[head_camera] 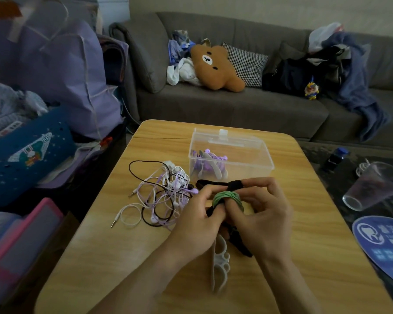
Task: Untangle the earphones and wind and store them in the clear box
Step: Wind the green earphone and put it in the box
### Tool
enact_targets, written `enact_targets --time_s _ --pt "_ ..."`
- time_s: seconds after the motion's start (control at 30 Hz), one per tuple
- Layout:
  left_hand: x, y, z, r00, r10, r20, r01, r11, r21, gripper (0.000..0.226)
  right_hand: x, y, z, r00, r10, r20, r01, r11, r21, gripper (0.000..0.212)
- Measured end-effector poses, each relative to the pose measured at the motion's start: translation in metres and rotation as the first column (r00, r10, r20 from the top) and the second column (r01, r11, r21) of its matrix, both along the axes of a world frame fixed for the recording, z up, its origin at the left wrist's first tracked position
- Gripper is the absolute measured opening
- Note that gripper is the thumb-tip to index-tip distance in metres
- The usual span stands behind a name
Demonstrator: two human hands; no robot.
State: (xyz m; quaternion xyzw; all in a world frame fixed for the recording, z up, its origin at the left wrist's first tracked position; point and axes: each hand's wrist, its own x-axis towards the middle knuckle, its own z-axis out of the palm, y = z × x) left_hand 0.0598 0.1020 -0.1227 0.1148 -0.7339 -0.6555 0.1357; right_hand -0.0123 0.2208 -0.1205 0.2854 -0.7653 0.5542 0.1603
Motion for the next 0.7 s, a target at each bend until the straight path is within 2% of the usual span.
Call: enact_targets --time_s 0.1,0.2,0.4,0.53,0.7 --pt "0.0003 0.0001 0.0003 1.0 -0.001 0.03 -0.001 0.999 0.052 0.019 0.0015 -0.0022 -0.0035 0.98 -0.067 -0.187 0.072 0.997 0.018 0.024" --pt "0.0017 -0.0012 0.0008 0.999 0.019 0.045 -0.021 0.998 0.062 0.018 0.0044 -0.0041 -0.005 0.958 -0.081 -0.276 0.089 0.996 0.019 0.024" --pt "0.002 -0.0015 -0.0003 0.996 0.066 0.061 -0.07 0.996 0.063 0.022 0.0065 -0.0083 -0.0112 0.95 -0.05 -0.308 0.062 0.998 0.031 0.012" --pt "-0.0002 -0.0019 -0.0016 0.994 0.103 0.047 -0.107 0.991 0.085 0.027 0.0055 -0.01 -0.0076 0.96 -0.005 -0.278 0.009 1.0 0.014 0.019" --pt "-0.0012 -0.0047 -0.008 0.994 0.101 0.046 -0.104 0.992 0.074 0.032 0.0017 -0.0067 -0.0078 0.94 0.078 -0.333 -0.058 0.996 0.071 0.018"
